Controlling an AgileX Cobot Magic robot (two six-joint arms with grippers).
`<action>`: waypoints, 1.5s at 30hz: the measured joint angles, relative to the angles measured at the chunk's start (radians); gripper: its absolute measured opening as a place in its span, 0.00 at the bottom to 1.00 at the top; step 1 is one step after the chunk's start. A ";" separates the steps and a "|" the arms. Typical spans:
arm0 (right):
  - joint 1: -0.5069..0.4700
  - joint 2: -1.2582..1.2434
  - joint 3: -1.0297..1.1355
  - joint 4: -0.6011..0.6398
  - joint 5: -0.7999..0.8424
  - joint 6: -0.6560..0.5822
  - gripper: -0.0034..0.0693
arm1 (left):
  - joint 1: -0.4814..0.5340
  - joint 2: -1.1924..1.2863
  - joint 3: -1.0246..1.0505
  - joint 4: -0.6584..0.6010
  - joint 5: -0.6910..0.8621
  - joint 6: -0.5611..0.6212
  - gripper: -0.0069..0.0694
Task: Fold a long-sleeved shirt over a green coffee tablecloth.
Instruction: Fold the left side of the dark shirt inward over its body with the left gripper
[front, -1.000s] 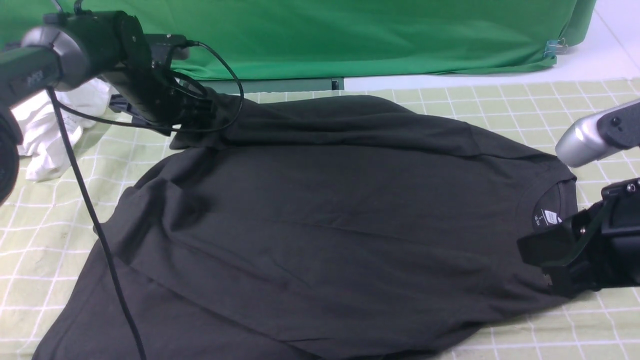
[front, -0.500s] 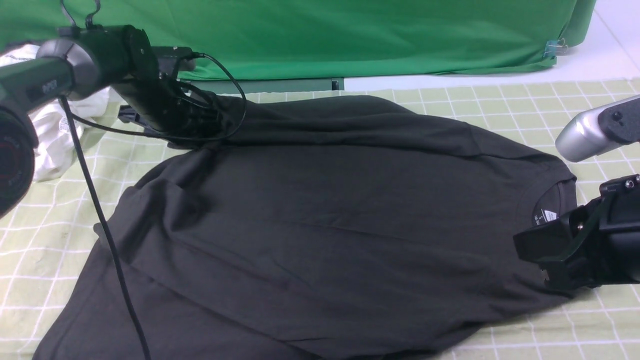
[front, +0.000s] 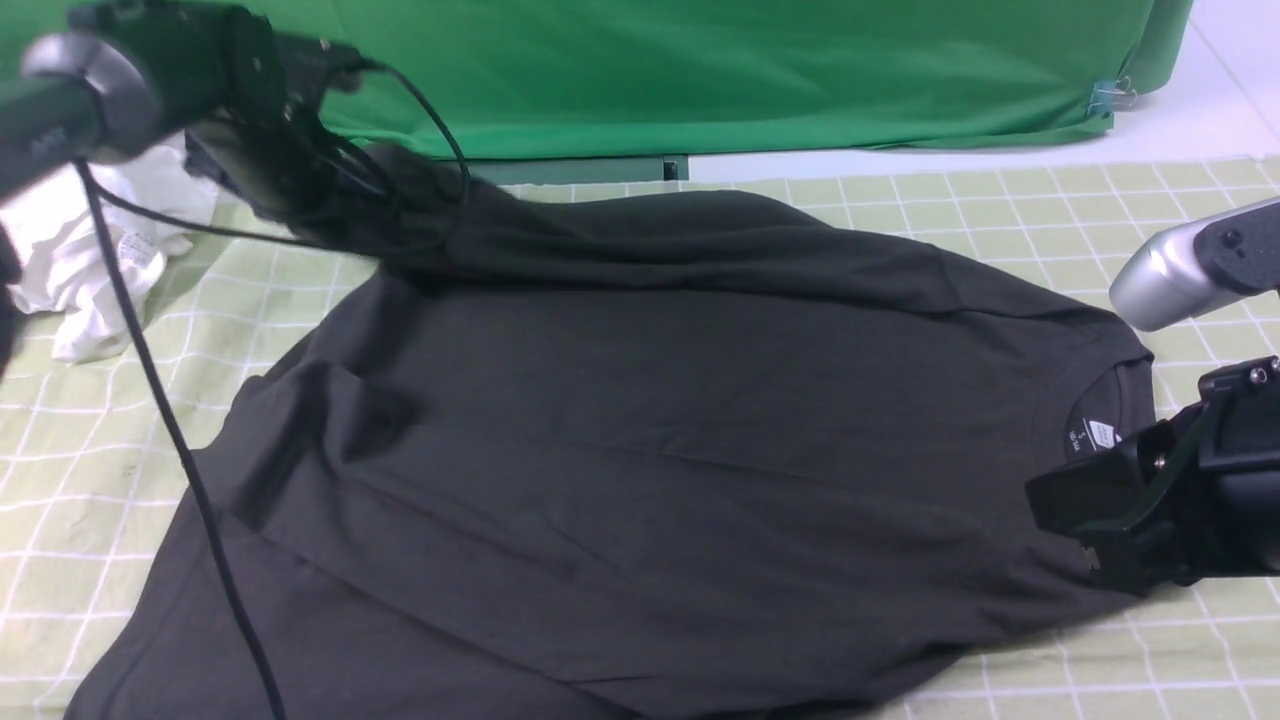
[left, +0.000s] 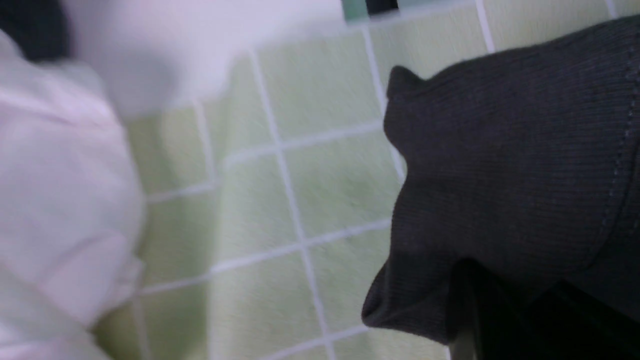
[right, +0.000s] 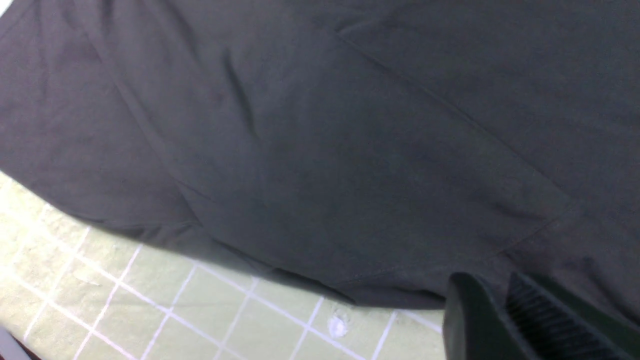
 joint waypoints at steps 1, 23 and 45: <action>0.000 0.000 0.000 0.000 0.000 0.000 0.20 | 0.000 -0.008 0.000 0.016 -0.002 -0.001 0.15; 0.000 0.001 0.000 0.002 -0.014 0.000 0.21 | -0.172 -0.026 -0.006 -0.115 0.170 0.013 0.15; 0.000 0.001 0.000 0.008 -0.016 -0.001 0.23 | -0.168 -0.376 0.250 -0.048 0.485 -0.141 0.15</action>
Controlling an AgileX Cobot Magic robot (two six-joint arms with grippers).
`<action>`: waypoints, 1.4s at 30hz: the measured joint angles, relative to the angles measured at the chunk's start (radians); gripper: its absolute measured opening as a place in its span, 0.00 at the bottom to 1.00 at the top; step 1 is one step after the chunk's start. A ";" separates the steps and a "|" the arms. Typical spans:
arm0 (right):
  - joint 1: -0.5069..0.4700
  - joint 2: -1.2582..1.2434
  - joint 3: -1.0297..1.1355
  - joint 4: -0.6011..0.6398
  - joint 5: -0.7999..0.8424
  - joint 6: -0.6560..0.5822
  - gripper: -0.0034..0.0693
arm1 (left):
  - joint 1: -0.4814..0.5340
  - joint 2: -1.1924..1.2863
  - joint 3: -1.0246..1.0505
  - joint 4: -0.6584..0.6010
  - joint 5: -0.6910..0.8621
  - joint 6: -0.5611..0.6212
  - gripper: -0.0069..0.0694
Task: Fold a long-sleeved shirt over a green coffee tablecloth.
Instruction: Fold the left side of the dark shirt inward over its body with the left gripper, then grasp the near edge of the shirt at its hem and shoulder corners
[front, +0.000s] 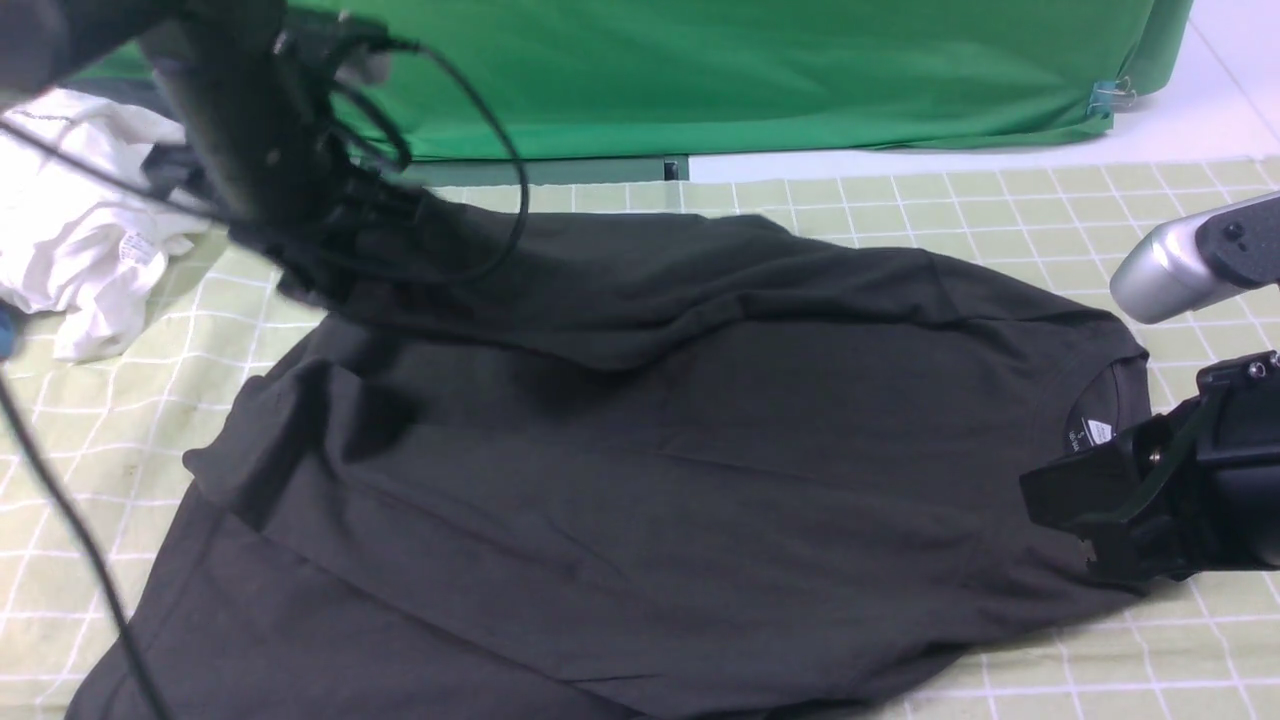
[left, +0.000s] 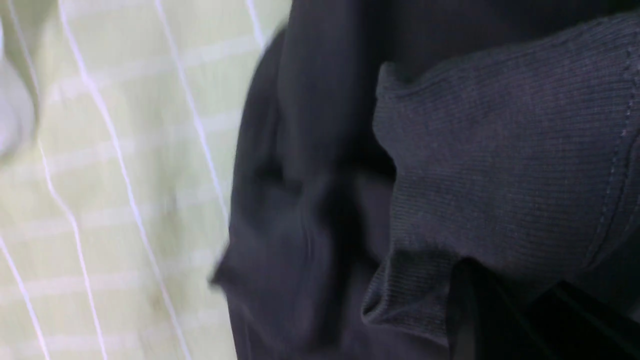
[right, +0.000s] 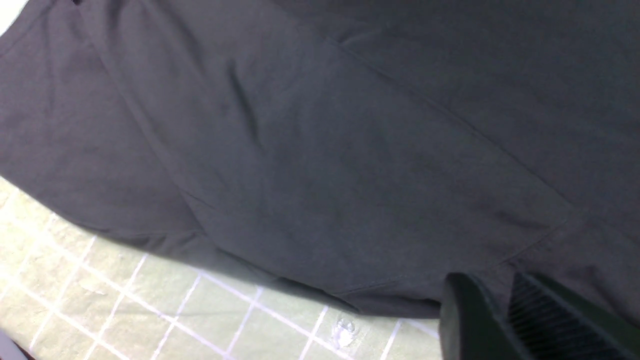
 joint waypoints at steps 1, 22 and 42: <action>0.000 0.000 0.000 0.000 0.000 -0.002 0.23 | 0.000 -0.025 0.039 -0.001 0.002 -0.006 0.15; 0.000 0.000 0.000 0.005 0.000 -0.005 0.25 | 0.000 -0.116 0.360 -0.005 0.000 -0.060 0.52; 0.000 0.000 0.000 0.008 0.000 -0.006 0.27 | 0.160 0.140 -0.128 -0.033 -0.121 -0.137 0.55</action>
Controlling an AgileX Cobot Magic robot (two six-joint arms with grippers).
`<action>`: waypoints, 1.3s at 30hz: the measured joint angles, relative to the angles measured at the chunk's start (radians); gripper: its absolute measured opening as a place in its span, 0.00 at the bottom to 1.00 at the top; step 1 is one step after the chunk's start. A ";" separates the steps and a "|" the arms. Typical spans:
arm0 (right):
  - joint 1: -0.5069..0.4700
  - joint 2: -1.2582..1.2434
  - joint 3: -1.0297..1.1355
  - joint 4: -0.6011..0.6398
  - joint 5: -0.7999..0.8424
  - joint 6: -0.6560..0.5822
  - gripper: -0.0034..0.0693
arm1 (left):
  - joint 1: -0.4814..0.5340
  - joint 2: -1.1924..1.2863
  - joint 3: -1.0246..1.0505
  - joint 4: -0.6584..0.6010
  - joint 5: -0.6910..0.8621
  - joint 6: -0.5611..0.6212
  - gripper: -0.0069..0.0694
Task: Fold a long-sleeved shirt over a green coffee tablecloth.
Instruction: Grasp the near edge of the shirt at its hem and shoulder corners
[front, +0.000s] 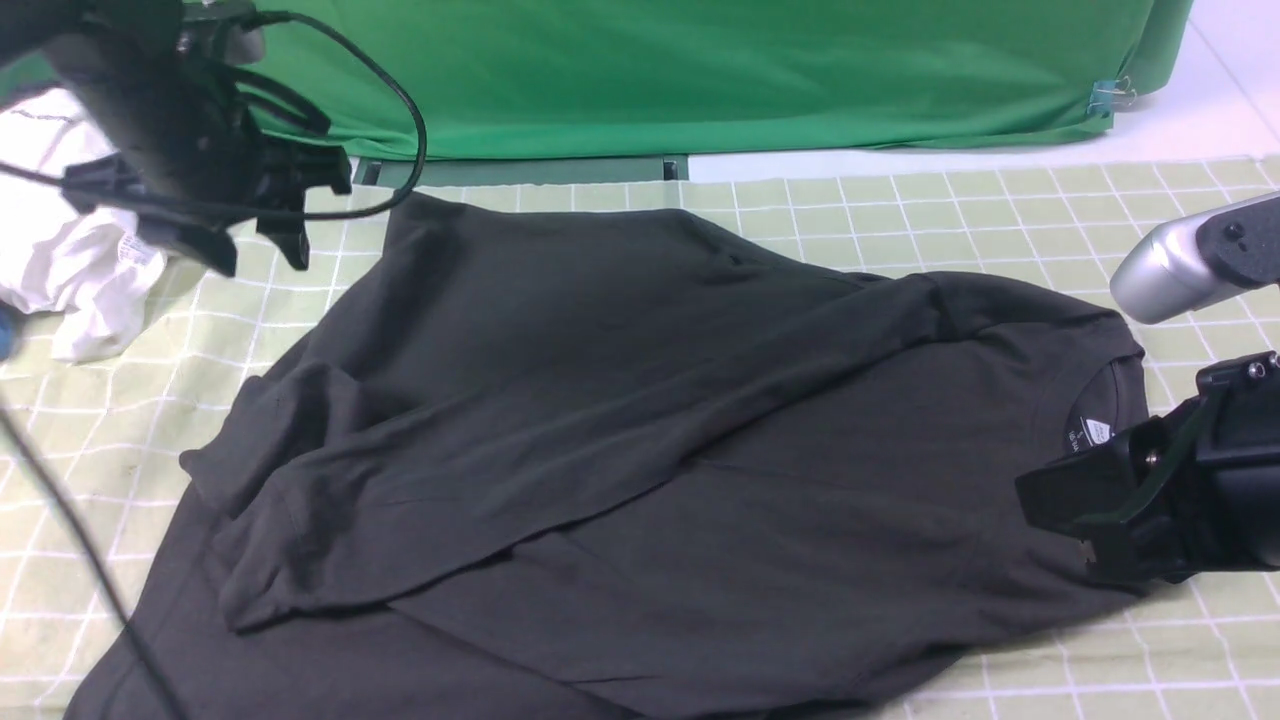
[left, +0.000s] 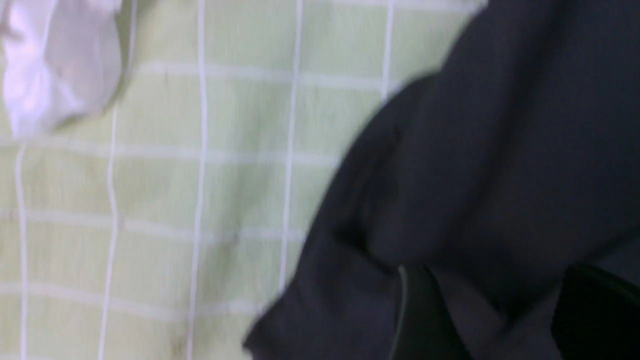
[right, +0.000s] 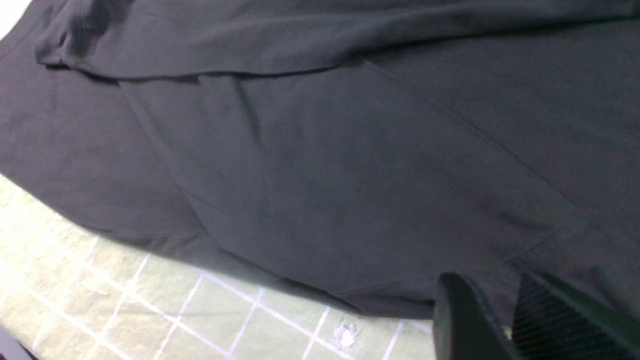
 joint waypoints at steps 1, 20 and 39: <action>0.000 0.000 0.000 0.000 0.000 0.000 0.27 | 0.003 0.030 -0.035 0.005 0.000 0.008 0.54; 0.000 0.000 0.000 0.003 -0.025 0.001 0.29 | 0.007 0.332 -0.188 0.033 0.047 0.114 0.63; 0.000 0.000 0.000 0.003 -0.029 0.002 0.29 | 0.006 0.364 -0.194 -0.008 -0.002 0.144 0.27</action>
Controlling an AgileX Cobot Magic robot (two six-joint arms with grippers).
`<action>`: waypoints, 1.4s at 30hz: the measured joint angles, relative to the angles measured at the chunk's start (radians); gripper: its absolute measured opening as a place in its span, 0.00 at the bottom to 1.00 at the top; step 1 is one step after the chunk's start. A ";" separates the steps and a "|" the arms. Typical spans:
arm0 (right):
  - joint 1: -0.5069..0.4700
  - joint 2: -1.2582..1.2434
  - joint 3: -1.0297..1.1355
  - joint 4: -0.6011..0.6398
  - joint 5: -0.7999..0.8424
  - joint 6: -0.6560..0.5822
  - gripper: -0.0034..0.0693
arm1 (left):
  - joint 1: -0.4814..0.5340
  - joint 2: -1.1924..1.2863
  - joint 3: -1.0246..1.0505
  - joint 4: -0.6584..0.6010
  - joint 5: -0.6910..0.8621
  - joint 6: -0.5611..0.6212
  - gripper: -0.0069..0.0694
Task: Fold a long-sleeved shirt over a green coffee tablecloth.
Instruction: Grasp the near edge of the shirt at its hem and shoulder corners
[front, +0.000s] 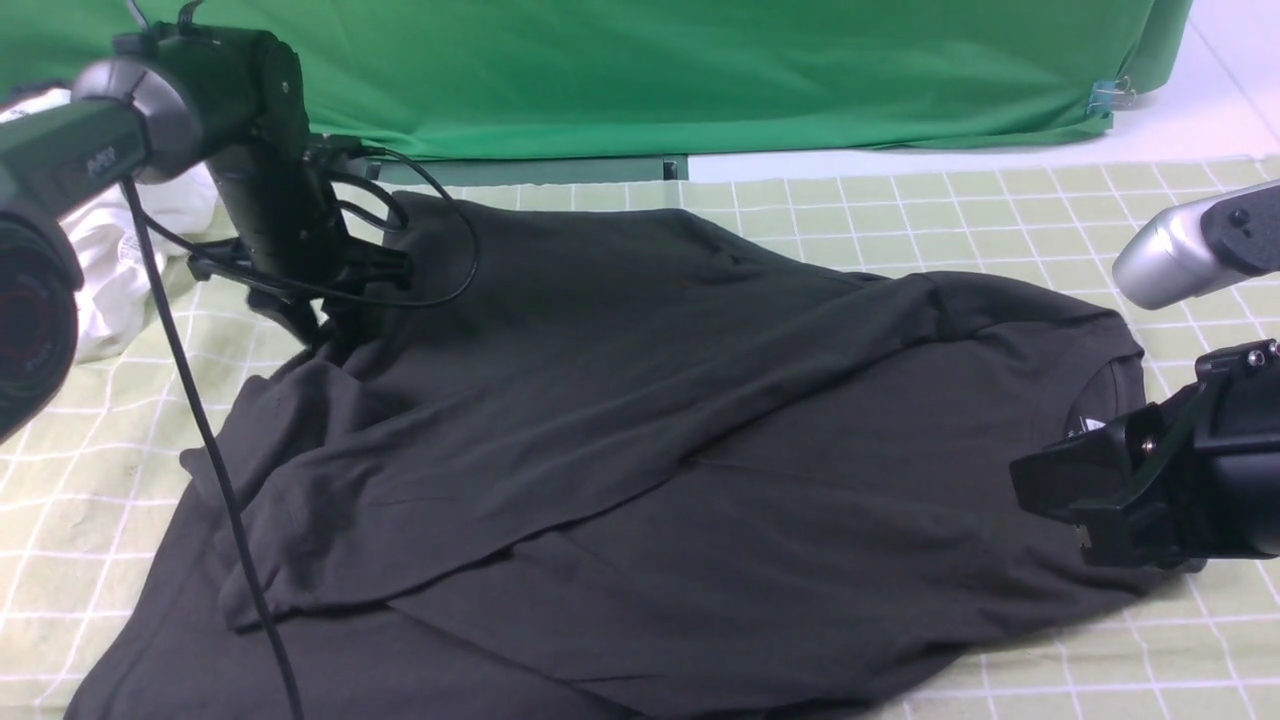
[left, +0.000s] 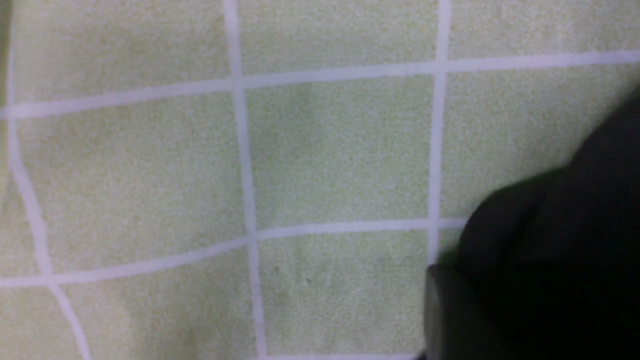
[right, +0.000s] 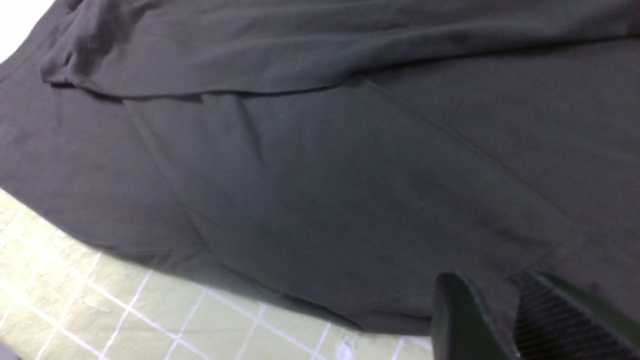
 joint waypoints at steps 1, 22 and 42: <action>0.000 0.000 0.000 0.000 0.000 0.000 0.29 | -0.001 0.001 -0.001 -0.003 0.001 0.008 0.20; 0.000 0.000 0.000 0.000 0.001 0.000 0.29 | -0.003 -0.125 -0.014 0.152 0.104 -0.059 0.19; 0.000 0.000 0.000 0.000 -0.029 0.000 0.31 | 0.035 -0.147 -0.060 0.073 -0.012 -0.097 0.34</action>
